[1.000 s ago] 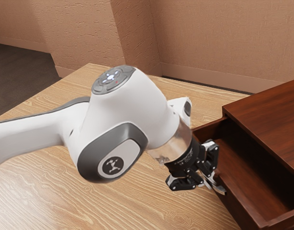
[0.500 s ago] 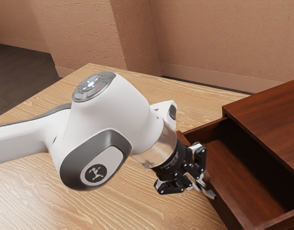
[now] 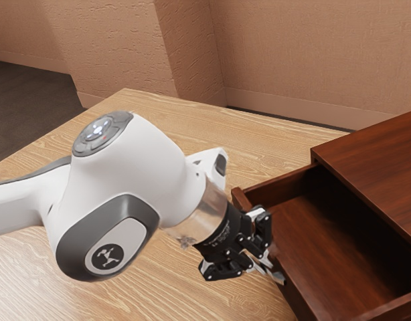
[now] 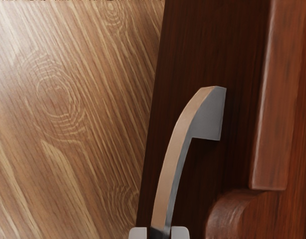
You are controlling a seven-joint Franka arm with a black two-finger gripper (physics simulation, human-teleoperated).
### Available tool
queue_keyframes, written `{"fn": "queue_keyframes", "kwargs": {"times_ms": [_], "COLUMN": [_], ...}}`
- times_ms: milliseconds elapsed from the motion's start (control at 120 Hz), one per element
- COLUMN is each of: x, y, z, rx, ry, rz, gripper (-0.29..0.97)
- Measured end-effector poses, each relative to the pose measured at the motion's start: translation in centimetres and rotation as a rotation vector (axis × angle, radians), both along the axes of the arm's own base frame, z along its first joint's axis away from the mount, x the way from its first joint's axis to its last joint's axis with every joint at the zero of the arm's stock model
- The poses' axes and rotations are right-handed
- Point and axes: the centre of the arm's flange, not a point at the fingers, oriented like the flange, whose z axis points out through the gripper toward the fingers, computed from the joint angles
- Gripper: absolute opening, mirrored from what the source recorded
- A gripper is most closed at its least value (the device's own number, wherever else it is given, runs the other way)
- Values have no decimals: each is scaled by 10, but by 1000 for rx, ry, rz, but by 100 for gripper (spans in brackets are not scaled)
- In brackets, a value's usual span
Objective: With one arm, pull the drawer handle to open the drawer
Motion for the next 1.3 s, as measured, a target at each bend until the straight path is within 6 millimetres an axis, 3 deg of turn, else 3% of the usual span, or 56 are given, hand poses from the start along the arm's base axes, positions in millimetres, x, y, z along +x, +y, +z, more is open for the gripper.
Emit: {"fn": "queue_keyframes", "kwargs": {"times_ms": [442,925,1300], "x": [-20,-22,-21], "y": [12,19,19], "z": [-3,-4,-5], "rx": [-5,-10,-10], "ry": [-5,-8,-8], "rz": [13,24,24], "gripper": [-11,-10,-1]}}
